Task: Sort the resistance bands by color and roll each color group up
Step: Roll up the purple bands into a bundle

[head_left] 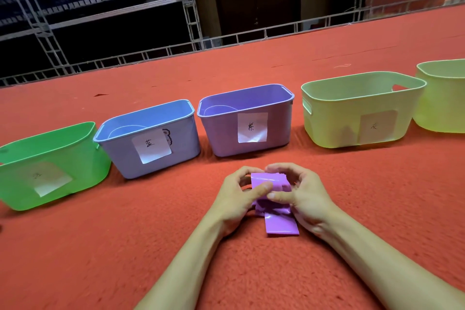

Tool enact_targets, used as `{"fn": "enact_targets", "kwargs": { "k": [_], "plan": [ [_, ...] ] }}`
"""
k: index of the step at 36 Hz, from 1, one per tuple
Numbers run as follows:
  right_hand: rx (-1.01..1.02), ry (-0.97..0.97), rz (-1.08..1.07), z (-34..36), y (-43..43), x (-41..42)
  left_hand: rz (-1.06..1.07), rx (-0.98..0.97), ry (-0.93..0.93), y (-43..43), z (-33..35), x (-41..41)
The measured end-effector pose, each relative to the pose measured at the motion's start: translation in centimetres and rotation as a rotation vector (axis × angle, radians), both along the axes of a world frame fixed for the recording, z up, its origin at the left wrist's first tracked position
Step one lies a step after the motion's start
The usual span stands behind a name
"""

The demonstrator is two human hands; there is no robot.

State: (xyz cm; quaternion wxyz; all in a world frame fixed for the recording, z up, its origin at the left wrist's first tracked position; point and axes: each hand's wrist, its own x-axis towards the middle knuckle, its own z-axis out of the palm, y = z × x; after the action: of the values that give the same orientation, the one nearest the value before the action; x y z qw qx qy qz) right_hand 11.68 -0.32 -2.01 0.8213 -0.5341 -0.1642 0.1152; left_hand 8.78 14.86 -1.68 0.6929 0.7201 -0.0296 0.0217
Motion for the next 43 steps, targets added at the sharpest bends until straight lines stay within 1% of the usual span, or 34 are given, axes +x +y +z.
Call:
{"fn": "enact_targets", "kwargs": {
  "k": [5,8,13,16,20,25,31,37,43],
  "plan": [
    [-0.054,0.013,0.057,-0.3,0.0,0.5,0.032,0.004,-0.031,0.0,-0.2,0.1],
    [-0.062,0.054,0.08,-0.2,-0.2,0.6,0.034,0.008,-0.045,0.0,-0.1,0.1],
    [0.019,0.18,0.162,0.4,-0.6,0.7,0.082,0.012,-0.066,0.2,-0.1,0.1],
    [-0.021,0.21,0.151,0.6,-0.5,0.6,0.085,0.018,-0.073,0.3,-0.2,0.1],
    [-0.033,0.205,0.089,0.7,-0.4,0.1,0.083,0.059,-0.123,0.0,-0.2,0.1],
    [-0.062,0.175,0.086,0.9,-0.7,0.0,0.083,0.075,-0.165,0.0,-0.2,0.0],
    [-0.099,0.132,0.07,0.9,-1.1,0.2,0.059,0.071,-0.172,-0.1,-0.3,0.0],
    [-0.055,0.176,0.061,0.9,-1.1,0.0,0.011,0.052,-0.141,-0.2,-0.6,0.1],
    [-0.028,0.206,0.066,1.0,-0.9,-0.2,-0.01,0.109,-0.122,-0.2,-0.7,0.2]
  ]
}}
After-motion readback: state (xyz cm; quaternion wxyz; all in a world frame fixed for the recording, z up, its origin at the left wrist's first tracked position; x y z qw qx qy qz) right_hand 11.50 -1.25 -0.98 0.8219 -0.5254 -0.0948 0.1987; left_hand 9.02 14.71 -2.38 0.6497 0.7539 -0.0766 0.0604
